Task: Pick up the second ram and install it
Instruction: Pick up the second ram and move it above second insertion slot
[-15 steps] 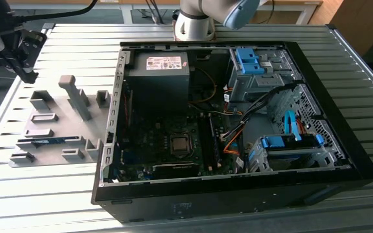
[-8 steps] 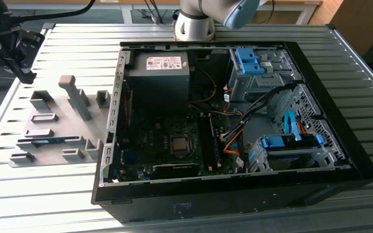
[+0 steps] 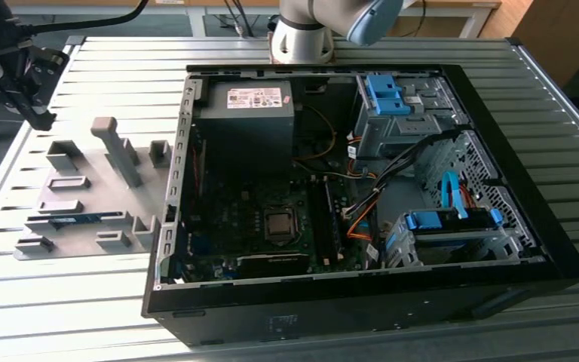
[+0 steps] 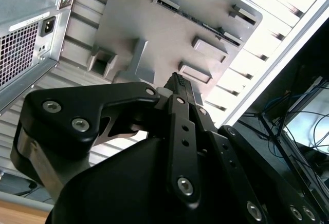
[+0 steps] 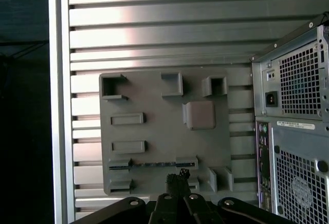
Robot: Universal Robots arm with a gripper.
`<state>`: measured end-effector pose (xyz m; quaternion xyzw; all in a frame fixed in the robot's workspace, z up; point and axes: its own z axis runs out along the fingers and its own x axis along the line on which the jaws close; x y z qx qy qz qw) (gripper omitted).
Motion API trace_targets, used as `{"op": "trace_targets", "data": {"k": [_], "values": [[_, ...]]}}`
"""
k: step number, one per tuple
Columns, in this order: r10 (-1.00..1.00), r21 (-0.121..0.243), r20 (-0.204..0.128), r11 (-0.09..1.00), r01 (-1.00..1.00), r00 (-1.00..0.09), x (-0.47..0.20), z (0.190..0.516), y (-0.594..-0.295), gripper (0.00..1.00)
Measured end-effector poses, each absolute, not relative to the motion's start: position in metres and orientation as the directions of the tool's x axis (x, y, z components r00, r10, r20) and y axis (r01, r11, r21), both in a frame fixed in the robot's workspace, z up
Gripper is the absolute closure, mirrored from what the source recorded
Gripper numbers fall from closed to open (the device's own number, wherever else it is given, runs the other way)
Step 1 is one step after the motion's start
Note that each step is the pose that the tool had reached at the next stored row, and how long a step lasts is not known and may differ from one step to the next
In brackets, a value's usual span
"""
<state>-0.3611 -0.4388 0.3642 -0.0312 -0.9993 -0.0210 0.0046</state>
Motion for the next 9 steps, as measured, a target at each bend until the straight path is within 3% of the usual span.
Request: {"op": "trace_targets", "data": {"k": [9], "values": [[0.051, 0.042, 0.01, 0.998, 0.052, -0.999, -0.3613, 0.3642, -0.439, 0.89]]}}
